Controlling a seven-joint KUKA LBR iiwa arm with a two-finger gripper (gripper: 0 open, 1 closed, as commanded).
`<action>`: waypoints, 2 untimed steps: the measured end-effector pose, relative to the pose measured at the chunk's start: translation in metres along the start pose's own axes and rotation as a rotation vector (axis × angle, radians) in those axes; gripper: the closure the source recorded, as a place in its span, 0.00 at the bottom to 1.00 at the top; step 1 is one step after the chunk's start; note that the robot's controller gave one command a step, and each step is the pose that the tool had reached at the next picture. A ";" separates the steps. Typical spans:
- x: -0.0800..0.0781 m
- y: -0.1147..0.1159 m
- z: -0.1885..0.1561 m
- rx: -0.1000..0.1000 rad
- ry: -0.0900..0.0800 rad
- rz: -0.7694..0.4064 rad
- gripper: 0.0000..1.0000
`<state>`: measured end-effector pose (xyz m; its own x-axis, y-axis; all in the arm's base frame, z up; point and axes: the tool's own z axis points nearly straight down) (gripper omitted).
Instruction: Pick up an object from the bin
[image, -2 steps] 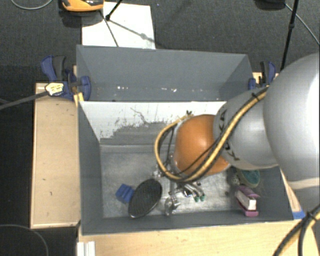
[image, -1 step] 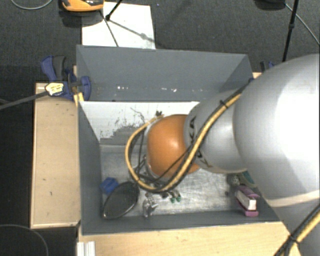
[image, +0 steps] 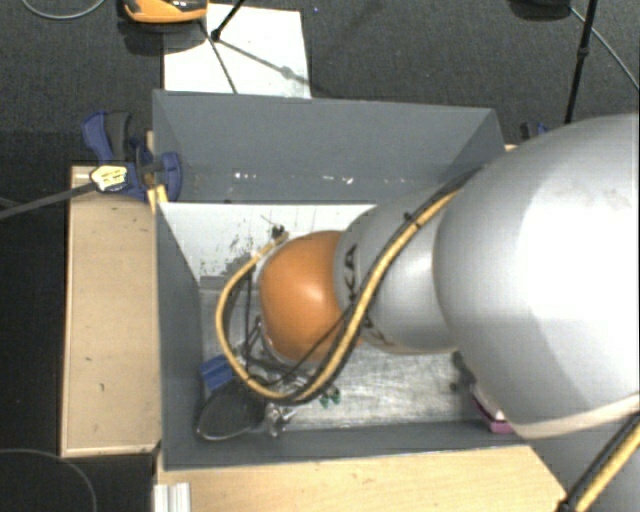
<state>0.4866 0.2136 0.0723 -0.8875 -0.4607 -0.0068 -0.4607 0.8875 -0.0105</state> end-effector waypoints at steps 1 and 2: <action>-0.002 0.004 -0.001 0.008 0.005 -0.039 0.00; -0.006 0.010 -0.003 0.013 0.010 -0.197 0.00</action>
Offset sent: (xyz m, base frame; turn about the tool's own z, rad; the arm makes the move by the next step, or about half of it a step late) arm -0.0109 0.0291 -0.0023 -0.0603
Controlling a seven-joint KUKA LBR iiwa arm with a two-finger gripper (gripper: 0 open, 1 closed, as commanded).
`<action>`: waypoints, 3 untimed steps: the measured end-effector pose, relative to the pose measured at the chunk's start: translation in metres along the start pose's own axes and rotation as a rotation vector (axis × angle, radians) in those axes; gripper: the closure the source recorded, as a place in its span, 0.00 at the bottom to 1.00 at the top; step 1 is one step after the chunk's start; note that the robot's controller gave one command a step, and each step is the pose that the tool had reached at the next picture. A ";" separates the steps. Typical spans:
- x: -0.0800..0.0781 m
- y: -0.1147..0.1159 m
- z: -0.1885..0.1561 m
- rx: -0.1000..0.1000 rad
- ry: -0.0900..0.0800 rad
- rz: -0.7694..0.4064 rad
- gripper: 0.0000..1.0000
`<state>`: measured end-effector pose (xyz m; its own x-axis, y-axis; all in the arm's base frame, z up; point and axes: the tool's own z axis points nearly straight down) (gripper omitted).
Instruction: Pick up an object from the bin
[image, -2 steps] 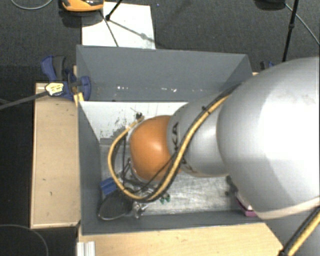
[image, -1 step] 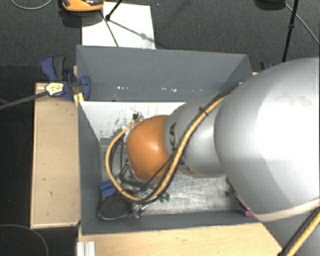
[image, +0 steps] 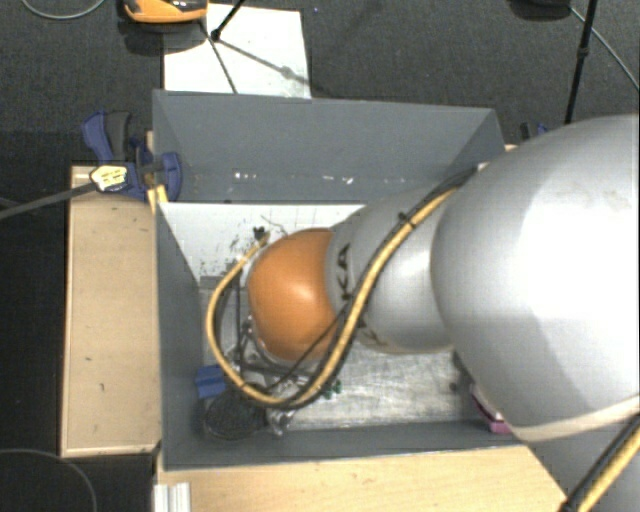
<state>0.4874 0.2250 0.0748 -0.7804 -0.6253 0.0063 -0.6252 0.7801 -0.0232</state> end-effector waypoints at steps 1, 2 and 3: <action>0.007 -0.121 -0.016 -0.016 -0.012 -0.023 0.00; -0.007 -0.044 -0.043 -0.024 -0.014 -0.182 0.00; -0.009 -0.015 -0.016 -0.005 -0.024 -0.264 0.00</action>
Offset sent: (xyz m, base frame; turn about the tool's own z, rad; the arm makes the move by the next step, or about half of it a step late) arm 0.0661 -0.0926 0.0168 -0.0337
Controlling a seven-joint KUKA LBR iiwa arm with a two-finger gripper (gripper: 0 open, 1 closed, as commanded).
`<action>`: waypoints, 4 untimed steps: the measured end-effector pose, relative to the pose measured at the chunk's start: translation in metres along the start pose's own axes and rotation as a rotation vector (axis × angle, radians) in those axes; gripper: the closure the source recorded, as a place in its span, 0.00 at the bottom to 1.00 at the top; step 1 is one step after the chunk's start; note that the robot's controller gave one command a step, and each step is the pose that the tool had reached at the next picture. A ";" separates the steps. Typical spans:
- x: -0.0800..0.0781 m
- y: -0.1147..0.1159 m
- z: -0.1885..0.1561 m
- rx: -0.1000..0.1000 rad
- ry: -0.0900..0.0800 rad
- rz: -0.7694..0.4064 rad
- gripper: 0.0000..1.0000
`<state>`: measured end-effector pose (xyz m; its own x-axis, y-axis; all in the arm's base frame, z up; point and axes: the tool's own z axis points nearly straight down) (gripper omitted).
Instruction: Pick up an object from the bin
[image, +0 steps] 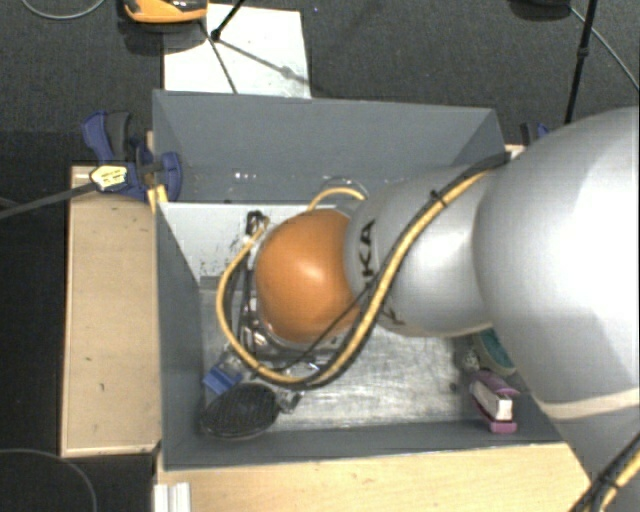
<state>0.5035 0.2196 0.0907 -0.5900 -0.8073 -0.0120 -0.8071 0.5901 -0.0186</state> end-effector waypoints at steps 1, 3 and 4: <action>0.001 0.009 0.006 -0.016 0.006 -0.004 1.00; -0.011 0.008 0.020 -0.016 0.011 0.177 0.00; 0.061 -0.070 -0.001 -0.014 0.012 0.098 0.00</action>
Offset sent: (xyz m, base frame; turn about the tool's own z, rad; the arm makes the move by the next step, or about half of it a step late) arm 0.0000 0.0000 0.0000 0.0000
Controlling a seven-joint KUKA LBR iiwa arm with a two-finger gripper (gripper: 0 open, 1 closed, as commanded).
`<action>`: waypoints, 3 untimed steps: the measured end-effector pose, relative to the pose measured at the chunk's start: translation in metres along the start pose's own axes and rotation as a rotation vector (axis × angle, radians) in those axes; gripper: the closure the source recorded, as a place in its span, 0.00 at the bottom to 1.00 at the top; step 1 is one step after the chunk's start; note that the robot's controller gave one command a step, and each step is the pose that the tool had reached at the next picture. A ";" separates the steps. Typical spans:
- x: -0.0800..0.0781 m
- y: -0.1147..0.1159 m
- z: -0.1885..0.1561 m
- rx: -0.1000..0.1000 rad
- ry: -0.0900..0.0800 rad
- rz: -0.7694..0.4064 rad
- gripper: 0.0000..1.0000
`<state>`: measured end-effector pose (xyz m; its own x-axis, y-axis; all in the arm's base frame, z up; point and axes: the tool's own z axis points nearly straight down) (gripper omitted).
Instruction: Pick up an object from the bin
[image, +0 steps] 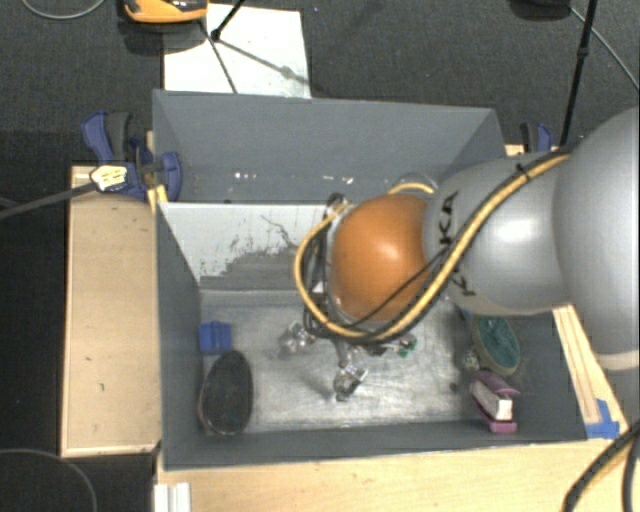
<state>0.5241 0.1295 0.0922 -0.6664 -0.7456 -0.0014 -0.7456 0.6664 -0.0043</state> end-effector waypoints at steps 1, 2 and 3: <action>-0.045 0.017 -0.018 -0.003 -0.007 -0.054 0.00; -0.100 0.070 0.009 -0.004 -0.001 -0.047 0.00; -0.055 0.110 -0.020 -0.006 0.000 0.013 0.00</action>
Offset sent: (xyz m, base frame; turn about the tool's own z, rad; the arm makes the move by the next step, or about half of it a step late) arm 0.0153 0.0415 0.0160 -0.0532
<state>0.4791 0.2438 0.1122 -0.6758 -0.7371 -0.0017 -0.7371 0.6758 0.0013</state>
